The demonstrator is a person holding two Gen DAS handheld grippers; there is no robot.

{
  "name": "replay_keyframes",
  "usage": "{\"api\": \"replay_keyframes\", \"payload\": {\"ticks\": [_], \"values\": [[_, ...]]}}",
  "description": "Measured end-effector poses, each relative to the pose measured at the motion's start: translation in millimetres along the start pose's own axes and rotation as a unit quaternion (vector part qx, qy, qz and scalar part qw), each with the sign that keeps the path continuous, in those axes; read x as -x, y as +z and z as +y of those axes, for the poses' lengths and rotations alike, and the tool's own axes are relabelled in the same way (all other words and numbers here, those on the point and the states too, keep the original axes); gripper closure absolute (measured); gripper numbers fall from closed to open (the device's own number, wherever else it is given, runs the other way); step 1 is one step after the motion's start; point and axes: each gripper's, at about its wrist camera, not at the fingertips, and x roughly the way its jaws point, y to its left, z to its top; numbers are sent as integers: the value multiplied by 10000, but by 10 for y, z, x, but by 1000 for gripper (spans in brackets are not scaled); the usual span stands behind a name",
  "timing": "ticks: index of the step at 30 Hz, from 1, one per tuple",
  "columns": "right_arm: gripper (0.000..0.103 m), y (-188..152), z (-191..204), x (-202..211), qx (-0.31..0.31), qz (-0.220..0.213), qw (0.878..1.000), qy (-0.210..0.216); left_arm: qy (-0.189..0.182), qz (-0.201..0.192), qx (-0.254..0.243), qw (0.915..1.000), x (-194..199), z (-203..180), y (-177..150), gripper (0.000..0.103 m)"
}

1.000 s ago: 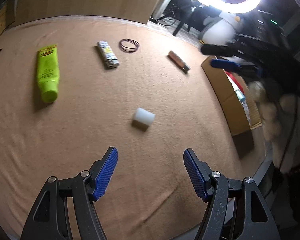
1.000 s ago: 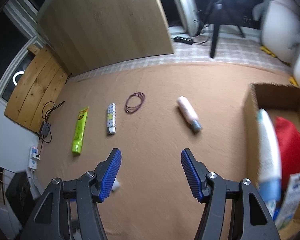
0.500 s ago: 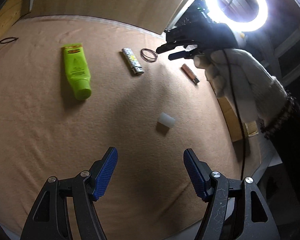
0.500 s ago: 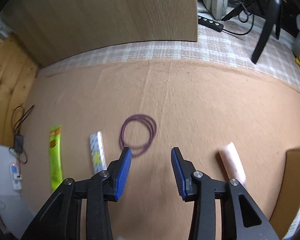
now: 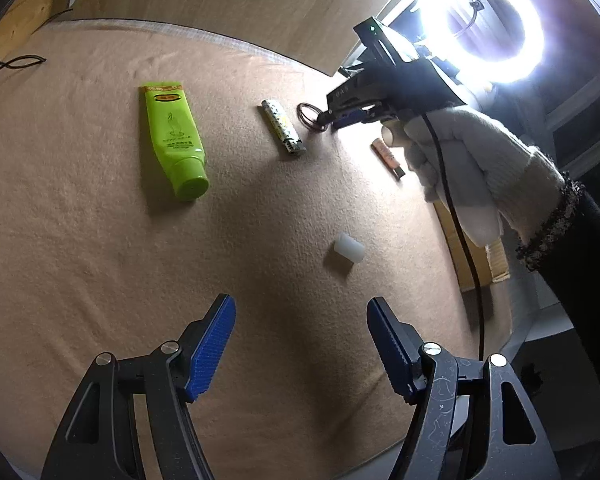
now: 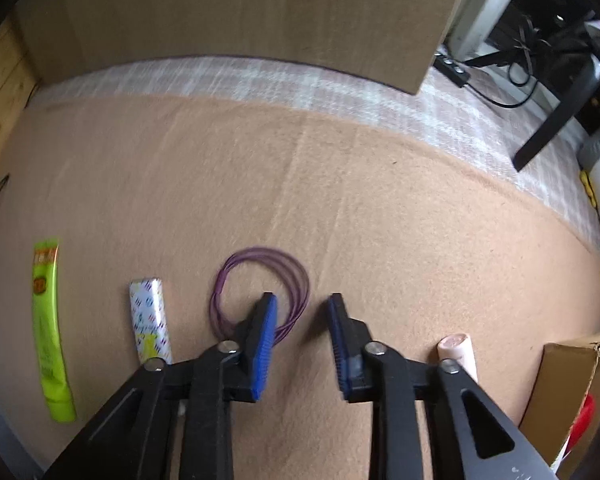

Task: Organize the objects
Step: 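Move the right tool to the purple rubber band and close on it, then close the left tool on the white eraser block while the right tool holds the rubber band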

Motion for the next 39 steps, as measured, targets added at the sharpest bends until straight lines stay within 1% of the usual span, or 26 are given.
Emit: {"api": "replay_keyframes", "payload": {"ticks": [1, 3, 6, 8, 16, 22, 26, 30, 34, 36, 39], "values": [[84, -25, 15, 3, 81, 11, 10000, -26, -18, -4, 4, 10000, -6, 14, 5, 31], [89, -101, 62, 13, 319, 92, 9994, -68, -52, -3, 11, 10000, -26, 7, 10, 31], [96, -228, 73, 25, 463, 250, 9986, 36, -88, 11, -8, 10000, -61, -15, 18, 31], [100, -321, 69, 40, 522, 271, 9982, 81, -102, 20, -38, 9999, -65, -35, 28, 31], [100, -806, 7, 135, 750, 321, 9963, 255, -75, 128, -214, 9997, -192, -147, 24, 31], [100, -1308, -138, 237, 841, 296, 9953, 369, 74, 252, -587, 9979, -322, -332, 4, 31], [100, -1700, -269, 314, 866, 204, 9953, 390, 219, 303, -913, 9951, -464, -472, 54, 31], [100, -2045, -417, 384, 733, 26, 9965, 404, 461, 327, -1381, 9888, -641, -680, 96, 31], [100, -2367, -543, 451, 644, -239, 9974, 216, 623, 446, -1617, 9839, -897, -779, 193, 31], [100, -2523, -644, 481, 445, -365, 9980, 267, 712, 476, -1727, 9813, -987, -819, 218, 32], [100, -2659, -796, 506, 132, -488, 9978, 418, 885, 528, -1868, 9770, -1122, -864, 250, 34]]}}
